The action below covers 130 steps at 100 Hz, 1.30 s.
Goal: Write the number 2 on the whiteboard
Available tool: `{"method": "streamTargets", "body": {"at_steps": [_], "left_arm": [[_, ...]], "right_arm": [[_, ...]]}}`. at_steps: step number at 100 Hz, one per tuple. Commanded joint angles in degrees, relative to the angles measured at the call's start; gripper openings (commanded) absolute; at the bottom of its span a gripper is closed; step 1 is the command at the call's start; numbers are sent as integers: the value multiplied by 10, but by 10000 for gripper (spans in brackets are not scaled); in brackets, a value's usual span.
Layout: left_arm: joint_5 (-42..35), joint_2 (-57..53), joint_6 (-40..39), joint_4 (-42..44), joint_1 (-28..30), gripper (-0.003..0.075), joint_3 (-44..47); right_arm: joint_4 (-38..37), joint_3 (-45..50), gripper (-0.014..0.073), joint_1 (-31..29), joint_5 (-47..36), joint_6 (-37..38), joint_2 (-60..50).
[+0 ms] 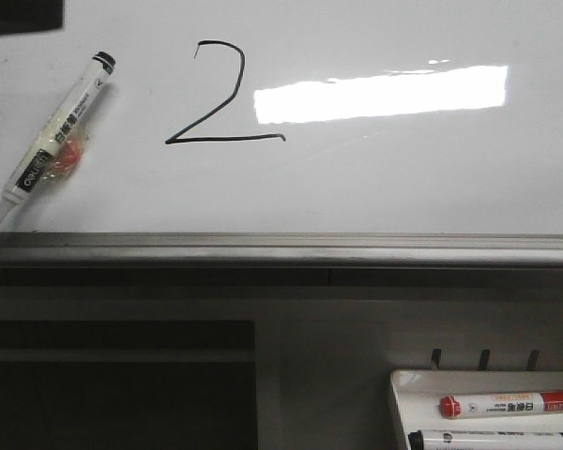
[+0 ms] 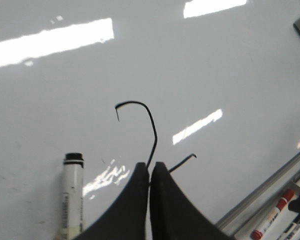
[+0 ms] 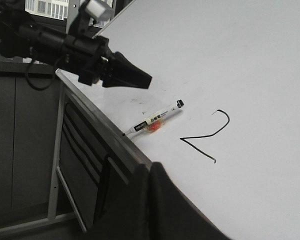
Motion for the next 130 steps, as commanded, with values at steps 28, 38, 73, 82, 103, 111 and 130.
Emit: {"method": "streamTargets", "body": {"at_steps": [28, 38, 73, 82, 103, 111, 130], "left_arm": [[-17, -188, -9, -2, 2, -20, -19], [-17, -193, -9, -2, 2, -20, -19], [1, -226, -9, -2, 57, -20, -19], [30, -252, -9, -2, 105, -20, -15], [44, -273, -9, -10, 170, -20, -10], [44, -273, -9, -12, 182, -20, -9], [62, -334, -9, -24, 206, -20, 16]], "right_arm": [[5, -15, -60, -1, -39, 1, 6], [5, -15, -60, -1, -39, 1, 6], [5, -15, -61, -1, -40, 1, 6], [5, -15, -61, -1, -40, 1, 6], [5, -15, -61, -1, -40, 1, 6], [5, -15, -60, -1, -40, 1, 6], [5, -15, -61, -1, -39, 1, 6]]}}
